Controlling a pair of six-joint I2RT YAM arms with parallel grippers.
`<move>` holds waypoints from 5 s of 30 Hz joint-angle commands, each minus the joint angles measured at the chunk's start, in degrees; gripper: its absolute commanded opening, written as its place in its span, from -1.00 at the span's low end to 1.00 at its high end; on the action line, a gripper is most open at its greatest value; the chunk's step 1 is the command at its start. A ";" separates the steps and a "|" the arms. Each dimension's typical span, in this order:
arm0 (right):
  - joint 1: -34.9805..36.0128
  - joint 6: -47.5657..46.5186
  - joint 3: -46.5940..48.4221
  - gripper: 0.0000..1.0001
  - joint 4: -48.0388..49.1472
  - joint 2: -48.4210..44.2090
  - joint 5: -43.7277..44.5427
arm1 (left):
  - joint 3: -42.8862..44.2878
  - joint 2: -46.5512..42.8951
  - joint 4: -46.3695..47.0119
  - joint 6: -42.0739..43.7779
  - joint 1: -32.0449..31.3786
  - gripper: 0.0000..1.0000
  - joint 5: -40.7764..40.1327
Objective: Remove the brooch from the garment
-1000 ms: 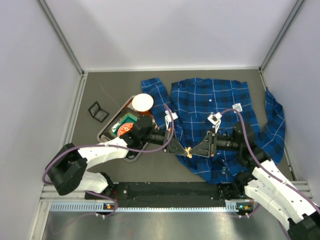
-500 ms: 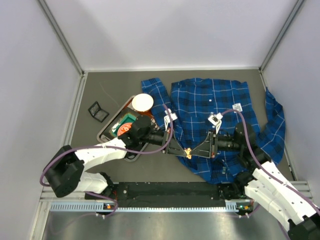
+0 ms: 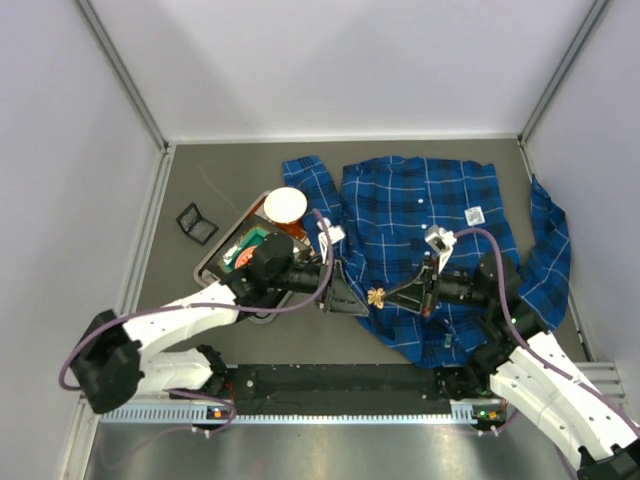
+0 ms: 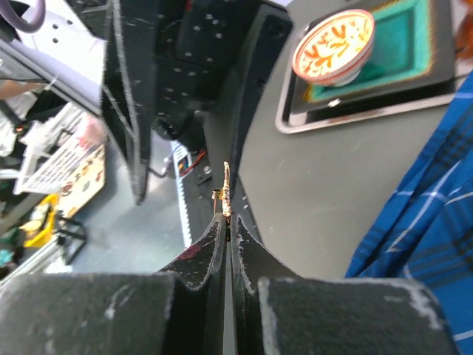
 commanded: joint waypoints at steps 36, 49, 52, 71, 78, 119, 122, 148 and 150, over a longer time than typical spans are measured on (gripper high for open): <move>35.88 -63.13 2.32 -1.00 22.13 13.91 40.96 | 2.61 -22.67 -40.72 -54.81 4.26 0.28 -36.78; 37.20 -64.18 1.79 -1.00 21.96 15.14 42.63 | 1.64 -24.26 -40.65 -57.71 4.26 0.01 -36.87; 37.56 -64.98 2.58 -1.00 21.43 15.94 43.25 | 3.39 -22.24 -42.29 -56.75 4.26 -0.11 -35.46; 40.28 -67.96 3.90 -1.00 21.43 18.05 46.50 | 3.66 -21.71 -45.03 -57.89 4.17 -0.45 -35.11; 40.89 -68.49 3.82 -1.00 21.34 17.96 47.12 | 3.31 -21.71 -45.47 -57.80 4.17 -0.59 -35.20; 43.18 -42.76 0.22 0.28 6.32 -2.32 73.40 | 6.22 -23.63 -44.16 -32.93 3.82 -1.00 -76.98; 43.18 -39.59 -2.07 0.27 5.26 -6.28 73.13 | 1.75 -25.83 -37.40 -30.38 3.91 -1.00 -87.96; 43.18 -35.80 -2.86 0.26 4.03 -4.81 66.10 | -7.33 -10.64 -37.46 -73.09 20.07 -1.00 -112.37; 43.27 -35.71 -2.69 0.26 4.03 -4.19 65.93 | -6.36 -10.28 -40.27 -74.40 22.27 -1.00 -110.09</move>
